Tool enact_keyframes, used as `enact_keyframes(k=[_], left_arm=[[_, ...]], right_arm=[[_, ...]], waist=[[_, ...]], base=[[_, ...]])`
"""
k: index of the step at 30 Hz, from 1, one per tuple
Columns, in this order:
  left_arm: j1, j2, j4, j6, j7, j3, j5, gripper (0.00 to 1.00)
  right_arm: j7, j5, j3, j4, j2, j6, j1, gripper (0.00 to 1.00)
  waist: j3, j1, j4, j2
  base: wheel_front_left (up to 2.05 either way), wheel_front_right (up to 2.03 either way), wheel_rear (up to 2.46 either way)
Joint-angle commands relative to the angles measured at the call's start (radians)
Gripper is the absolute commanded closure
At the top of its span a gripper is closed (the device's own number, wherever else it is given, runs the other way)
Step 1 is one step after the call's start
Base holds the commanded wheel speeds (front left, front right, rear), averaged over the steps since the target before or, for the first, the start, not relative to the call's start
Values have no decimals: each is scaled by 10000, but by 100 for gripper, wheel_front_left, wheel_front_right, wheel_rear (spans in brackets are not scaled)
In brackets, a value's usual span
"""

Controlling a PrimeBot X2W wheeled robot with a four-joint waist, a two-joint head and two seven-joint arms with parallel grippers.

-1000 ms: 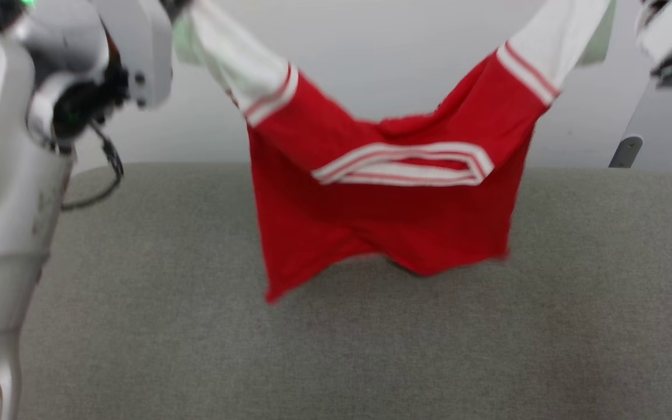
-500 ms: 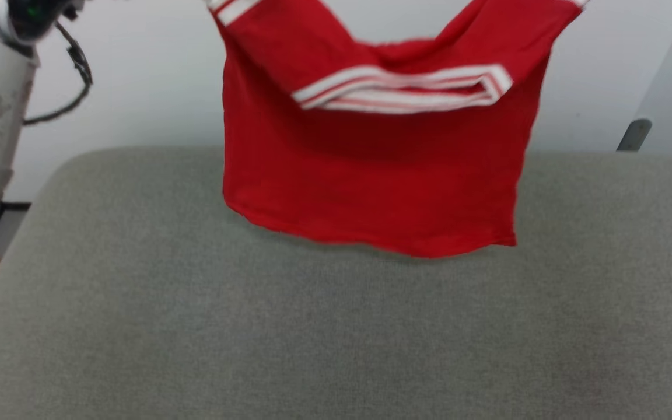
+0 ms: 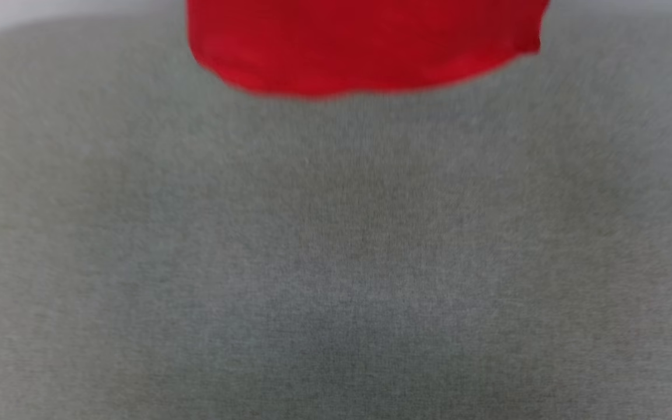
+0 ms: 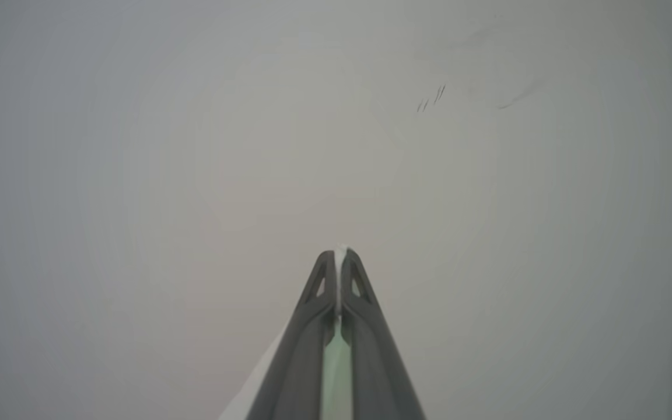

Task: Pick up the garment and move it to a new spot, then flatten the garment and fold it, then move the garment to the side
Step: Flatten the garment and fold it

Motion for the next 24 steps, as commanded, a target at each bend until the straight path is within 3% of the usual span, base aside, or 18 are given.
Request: enact_keyframes(k=[1, 5, 11, 18, 24], left_arm=[[-502, -130, 194, 7, -613, 18, 186, 100], [-1260, -502, 682, -28, -2368, 277, 147, 100], [-1113, -748, 467, -54, -3114, 441, -467, 100], [251, -553, 39, -61, -3206, -177, -1489, 100], [1301, -308, 116, -63, -2382, -1507, -2046, 100]], right_arm=[[-424, -397, -35, 128, -68, 7, -508, 100], [-726, -1523, -476, -226, -256, 6, -1183, 100], [-708, -2664, -673, -1746, -406, 6, -554, 100], [-715, -1817, -104, -1797, -797, 3, 870, 100], [-266, -364, 645, -1512, -1444, 3, 2074, 100]], waist=[[2446, 0, 65, 0], [3197, 0, 305, 0], [3910, 0, 763, 0], [3650, 0, 1187, 0], [2771, 0, 1415, 0]], base=[[0, 0, 0], [0, 0, 0], [0, 0, 0], [0, 0, 0], [0, 0, 0]])
